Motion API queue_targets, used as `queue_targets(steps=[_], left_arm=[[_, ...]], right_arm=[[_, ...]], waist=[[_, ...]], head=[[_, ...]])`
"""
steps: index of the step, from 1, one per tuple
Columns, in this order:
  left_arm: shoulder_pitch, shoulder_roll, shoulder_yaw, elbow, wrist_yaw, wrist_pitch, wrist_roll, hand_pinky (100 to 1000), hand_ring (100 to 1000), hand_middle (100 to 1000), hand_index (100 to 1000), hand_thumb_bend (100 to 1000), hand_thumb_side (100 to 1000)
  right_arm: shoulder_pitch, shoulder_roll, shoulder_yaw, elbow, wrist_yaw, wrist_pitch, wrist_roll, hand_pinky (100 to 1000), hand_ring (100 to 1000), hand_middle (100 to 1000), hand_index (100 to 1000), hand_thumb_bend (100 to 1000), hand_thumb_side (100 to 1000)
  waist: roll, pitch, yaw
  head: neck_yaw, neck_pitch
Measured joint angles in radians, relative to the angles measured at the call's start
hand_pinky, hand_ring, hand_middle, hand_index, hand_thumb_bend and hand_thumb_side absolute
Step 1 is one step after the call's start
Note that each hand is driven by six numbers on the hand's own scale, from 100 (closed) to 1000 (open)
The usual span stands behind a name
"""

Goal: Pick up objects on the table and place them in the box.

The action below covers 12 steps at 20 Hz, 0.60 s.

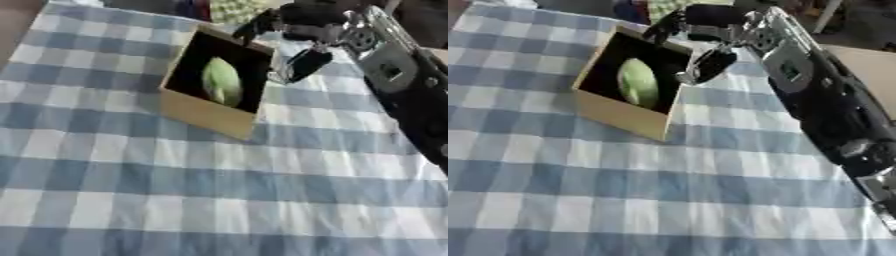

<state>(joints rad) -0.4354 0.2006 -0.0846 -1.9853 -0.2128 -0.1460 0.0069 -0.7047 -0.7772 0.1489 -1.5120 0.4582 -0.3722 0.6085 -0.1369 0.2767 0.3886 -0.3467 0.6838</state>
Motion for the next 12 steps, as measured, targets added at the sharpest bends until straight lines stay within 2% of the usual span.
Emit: queue_targets(steps=[7,12], left_arm=[[0.000,0.000,0.000,0.000,0.000,0.003,-0.004,398,734,800,640,100,727],[0.004,0.000,0.000,0.000,-0.001,0.003,-0.004,399,734,800,641,100,729]], right_arm=[[0.000,0.007,-0.003,-0.004,-0.054,0.017,-0.001,792,786,696,926,100,100],[0.015,-0.004,-0.035,-0.061,-0.125,0.033,-0.017,783,778,682,920,100,100]], waist=[[-0.001,0.000,-0.001],[0.001,0.000,-0.010]], head=[[0.002,0.000],[0.005,0.000]])
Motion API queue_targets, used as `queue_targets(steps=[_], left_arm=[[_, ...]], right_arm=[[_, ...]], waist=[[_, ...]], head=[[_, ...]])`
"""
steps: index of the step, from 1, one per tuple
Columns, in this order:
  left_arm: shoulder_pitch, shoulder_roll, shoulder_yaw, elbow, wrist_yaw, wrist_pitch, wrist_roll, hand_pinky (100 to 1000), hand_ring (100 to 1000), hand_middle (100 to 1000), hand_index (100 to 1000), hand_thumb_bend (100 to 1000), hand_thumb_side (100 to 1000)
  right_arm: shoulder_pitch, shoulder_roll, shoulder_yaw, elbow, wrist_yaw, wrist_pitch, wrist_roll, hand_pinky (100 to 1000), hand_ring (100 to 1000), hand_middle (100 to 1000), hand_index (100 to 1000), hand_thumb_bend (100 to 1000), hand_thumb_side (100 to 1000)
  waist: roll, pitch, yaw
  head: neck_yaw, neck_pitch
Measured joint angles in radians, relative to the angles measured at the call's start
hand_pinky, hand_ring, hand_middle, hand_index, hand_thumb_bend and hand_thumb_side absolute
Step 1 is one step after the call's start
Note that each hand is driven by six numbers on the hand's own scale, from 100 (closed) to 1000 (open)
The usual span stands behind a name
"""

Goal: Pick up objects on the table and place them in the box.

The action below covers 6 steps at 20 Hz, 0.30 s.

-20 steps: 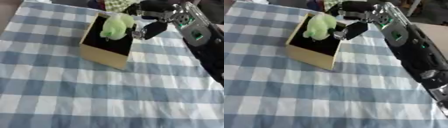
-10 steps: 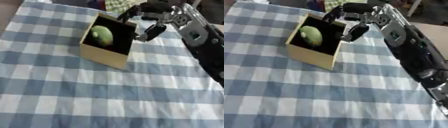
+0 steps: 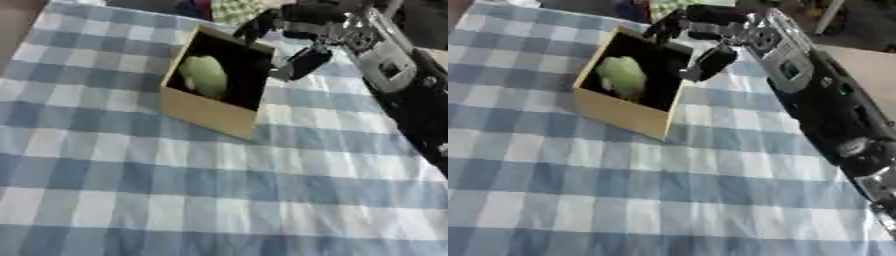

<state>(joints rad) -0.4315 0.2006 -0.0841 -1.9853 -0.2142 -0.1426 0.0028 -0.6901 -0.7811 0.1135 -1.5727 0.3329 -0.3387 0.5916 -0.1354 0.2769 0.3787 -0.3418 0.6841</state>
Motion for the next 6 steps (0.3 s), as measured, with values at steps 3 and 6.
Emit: queue_targets(steps=[3,6], left_arm=[[0.002,0.000,0.001,0.000,-0.003,0.001,0.002,400,734,800,641,100,732],[0.009,0.000,0.003,0.000,-0.007,0.002,0.011,400,734,799,641,100,732]], right_arm=[[0.043,-0.031,-0.035,-0.079,-0.040,0.009,-0.032,770,769,683,906,100,100],[0.126,-0.074,-0.090,-0.209,-0.074,0.032,-0.105,746,744,654,865,100,209]], waist=[[0.005,-0.002,-0.013],[0.012,-0.009,-0.027]], head=[[0.005,0.002],[0.016,0.008]])
